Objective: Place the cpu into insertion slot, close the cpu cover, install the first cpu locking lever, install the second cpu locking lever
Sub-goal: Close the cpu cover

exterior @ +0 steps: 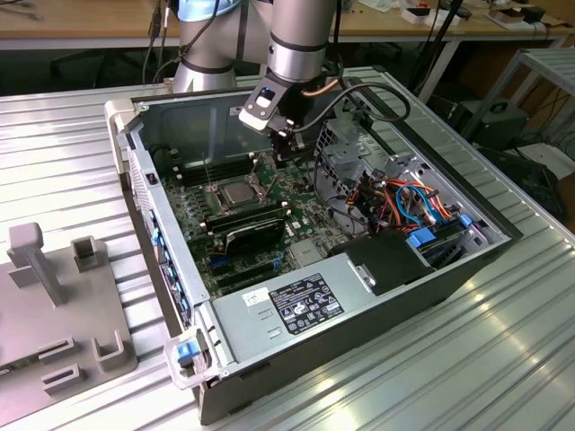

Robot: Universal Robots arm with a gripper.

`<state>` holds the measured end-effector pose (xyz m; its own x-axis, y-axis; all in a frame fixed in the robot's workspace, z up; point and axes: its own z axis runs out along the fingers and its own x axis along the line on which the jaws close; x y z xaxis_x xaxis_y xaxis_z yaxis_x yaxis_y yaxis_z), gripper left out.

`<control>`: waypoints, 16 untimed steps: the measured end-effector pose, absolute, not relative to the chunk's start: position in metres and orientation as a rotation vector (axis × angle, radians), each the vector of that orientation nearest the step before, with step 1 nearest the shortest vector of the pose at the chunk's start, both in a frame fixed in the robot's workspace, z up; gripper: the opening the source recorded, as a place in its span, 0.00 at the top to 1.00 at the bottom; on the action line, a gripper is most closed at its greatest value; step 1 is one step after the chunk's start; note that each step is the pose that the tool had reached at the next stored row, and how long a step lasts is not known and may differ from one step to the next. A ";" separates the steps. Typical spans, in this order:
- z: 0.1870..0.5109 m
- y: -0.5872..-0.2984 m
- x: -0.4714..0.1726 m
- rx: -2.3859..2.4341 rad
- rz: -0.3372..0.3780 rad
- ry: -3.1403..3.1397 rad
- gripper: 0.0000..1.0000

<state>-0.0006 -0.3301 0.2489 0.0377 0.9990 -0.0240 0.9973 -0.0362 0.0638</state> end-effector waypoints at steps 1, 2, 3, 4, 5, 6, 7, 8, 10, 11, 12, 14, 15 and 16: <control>0.249 -0.330 -0.002 2.217 0.042 2.136 0.89; 0.249 -0.330 -0.003 2.217 0.041 2.136 0.89; 0.249 -0.330 -0.003 2.217 0.042 2.136 0.89; 0.249 -0.330 -0.004 2.217 0.041 2.136 0.89; 0.249 -0.330 -0.005 2.217 0.041 2.136 0.89; 0.249 -0.330 -0.006 2.217 0.041 2.136 0.89; 0.249 -0.330 -0.007 2.217 0.042 2.136 0.89; 0.249 -0.330 -0.007 2.217 0.042 2.136 0.89; 0.249 -0.330 -0.009 2.217 0.042 2.136 0.89; 0.249 -0.330 -0.010 2.217 0.042 2.136 0.89; 0.249 -0.330 -0.011 2.217 0.041 2.136 0.89; 0.249 -0.330 -0.013 2.217 0.042 2.136 0.89; 0.249 -0.330 -0.014 2.217 0.042 2.136 0.89; 0.249 -0.330 -0.015 2.217 0.042 2.136 0.89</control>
